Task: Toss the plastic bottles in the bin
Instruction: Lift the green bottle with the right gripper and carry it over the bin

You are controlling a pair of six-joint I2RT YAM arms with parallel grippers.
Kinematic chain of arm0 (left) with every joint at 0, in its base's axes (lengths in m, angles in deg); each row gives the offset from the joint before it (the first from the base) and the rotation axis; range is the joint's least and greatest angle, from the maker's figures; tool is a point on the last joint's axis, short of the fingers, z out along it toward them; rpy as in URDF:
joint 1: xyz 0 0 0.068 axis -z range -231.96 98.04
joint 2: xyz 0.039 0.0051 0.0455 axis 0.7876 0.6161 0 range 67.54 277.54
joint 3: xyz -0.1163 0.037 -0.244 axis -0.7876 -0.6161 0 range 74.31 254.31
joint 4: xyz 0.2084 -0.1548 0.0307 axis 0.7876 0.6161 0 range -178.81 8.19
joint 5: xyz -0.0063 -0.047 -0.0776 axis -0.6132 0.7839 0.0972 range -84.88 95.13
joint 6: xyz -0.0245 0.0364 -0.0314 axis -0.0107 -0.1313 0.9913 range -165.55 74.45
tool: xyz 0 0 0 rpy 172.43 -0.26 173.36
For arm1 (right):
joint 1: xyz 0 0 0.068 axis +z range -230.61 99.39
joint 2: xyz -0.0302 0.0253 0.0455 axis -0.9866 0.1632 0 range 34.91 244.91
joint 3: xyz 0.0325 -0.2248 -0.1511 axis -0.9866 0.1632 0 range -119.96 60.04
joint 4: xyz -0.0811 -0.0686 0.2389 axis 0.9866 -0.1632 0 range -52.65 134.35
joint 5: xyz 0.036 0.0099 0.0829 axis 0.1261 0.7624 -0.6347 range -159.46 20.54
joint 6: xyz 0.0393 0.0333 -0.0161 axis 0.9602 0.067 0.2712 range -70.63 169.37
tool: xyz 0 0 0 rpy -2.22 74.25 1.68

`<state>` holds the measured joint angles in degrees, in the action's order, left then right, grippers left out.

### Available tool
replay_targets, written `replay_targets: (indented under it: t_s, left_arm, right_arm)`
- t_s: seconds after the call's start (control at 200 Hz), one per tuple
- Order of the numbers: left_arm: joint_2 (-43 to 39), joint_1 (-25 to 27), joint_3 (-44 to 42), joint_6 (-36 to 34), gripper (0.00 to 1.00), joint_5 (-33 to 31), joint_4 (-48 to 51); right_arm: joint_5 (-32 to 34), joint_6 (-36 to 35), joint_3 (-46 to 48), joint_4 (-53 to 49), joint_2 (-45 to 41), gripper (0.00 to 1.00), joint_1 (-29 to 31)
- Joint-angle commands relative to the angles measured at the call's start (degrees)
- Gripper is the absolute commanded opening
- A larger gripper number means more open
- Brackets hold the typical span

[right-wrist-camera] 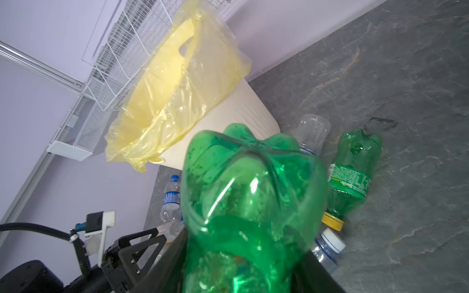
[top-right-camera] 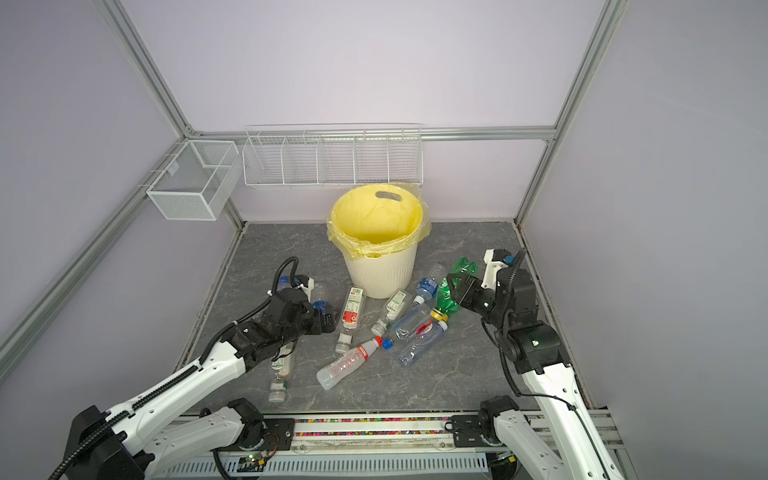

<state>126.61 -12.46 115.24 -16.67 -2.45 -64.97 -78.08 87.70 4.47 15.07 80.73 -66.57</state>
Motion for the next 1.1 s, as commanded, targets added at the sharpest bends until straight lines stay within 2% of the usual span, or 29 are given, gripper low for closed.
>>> replay_targets:
  t_s: [0.0,0.415,0.915,1.095]
  left_arm:
    - [0.27,0.22,-0.32,1.0,0.99,0.41,-0.8]
    - [0.59,0.21,-0.41,1.68,0.99,0.88,-1.29]
    - [1.13,0.22,-0.94,1.03,0.99,0.61,-1.49]
    - [2.16,0.17,-0.94,0.91,0.99,0.99,-1.82]
  right_arm:
    - [-2.24,0.1,-2.27,4.4,1.19,0.55,0.31]
    - [-5.43,-1.18,-10.25,9.51,7.26,0.55,0.37]
    - [-4.69,-4.0,0.59,7.44,-4.17,0.55,0.37]
    - [-5.04,-3.14,0.02,9.07,-3.51,0.55,0.37]
